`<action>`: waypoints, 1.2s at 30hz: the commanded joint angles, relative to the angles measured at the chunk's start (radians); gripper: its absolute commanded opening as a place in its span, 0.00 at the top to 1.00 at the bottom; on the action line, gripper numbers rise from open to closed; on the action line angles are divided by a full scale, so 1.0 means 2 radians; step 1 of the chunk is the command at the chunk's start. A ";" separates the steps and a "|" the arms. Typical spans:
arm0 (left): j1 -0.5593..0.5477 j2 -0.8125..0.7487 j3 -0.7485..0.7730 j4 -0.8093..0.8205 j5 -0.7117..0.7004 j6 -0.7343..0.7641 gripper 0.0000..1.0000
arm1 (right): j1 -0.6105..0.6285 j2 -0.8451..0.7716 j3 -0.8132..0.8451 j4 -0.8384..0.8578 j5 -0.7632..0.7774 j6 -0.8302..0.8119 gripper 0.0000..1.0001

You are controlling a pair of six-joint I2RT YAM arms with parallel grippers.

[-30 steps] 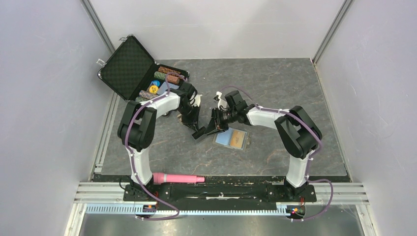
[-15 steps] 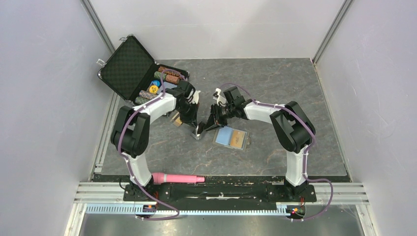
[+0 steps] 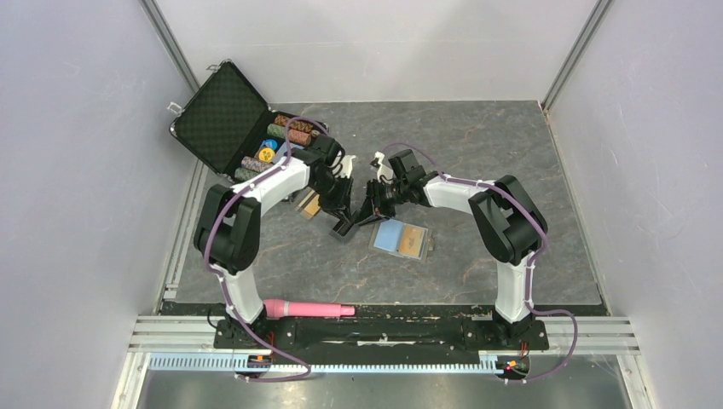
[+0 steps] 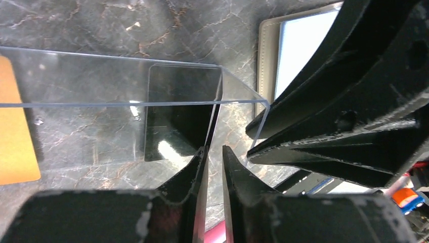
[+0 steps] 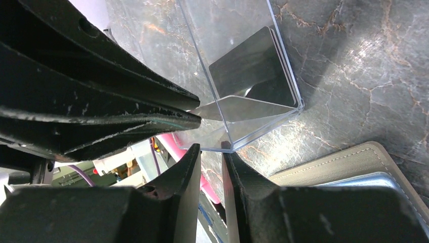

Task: Put the credit cards into the card holder
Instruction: Pick up the credit card from the storage box.

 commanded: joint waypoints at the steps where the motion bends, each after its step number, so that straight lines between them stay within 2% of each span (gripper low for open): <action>1: -0.007 0.021 0.009 -0.005 0.054 0.013 0.77 | -0.001 -0.006 0.017 0.008 0.016 -0.014 0.76; 11: -0.008 0.038 -0.010 -0.006 0.026 0.023 0.79 | -0.003 -0.016 0.019 0.007 0.019 -0.015 0.76; 17: -0.006 0.014 -0.010 0.000 -0.010 0.012 0.98 | -0.005 -0.026 0.018 0.004 0.019 -0.019 0.76; 21: -0.005 -0.029 0.003 -0.001 -0.053 -0.002 0.98 | -0.010 -0.048 0.011 0.004 0.025 -0.026 0.73; 25: -0.005 -0.074 0.016 0.000 -0.074 -0.012 0.98 | -0.021 -0.078 0.001 0.012 0.034 -0.037 0.57; 29: -0.005 -0.117 0.016 0.012 -0.065 -0.026 0.98 | -0.040 -0.116 -0.022 0.040 0.025 -0.042 0.34; 33: -0.006 -0.155 -0.002 0.055 -0.002 -0.044 0.98 | -0.066 -0.163 -0.071 0.111 -0.003 -0.019 0.20; 36: -0.004 -0.175 -0.023 0.116 0.080 -0.077 0.98 | -0.082 -0.192 -0.112 0.189 -0.039 0.024 0.17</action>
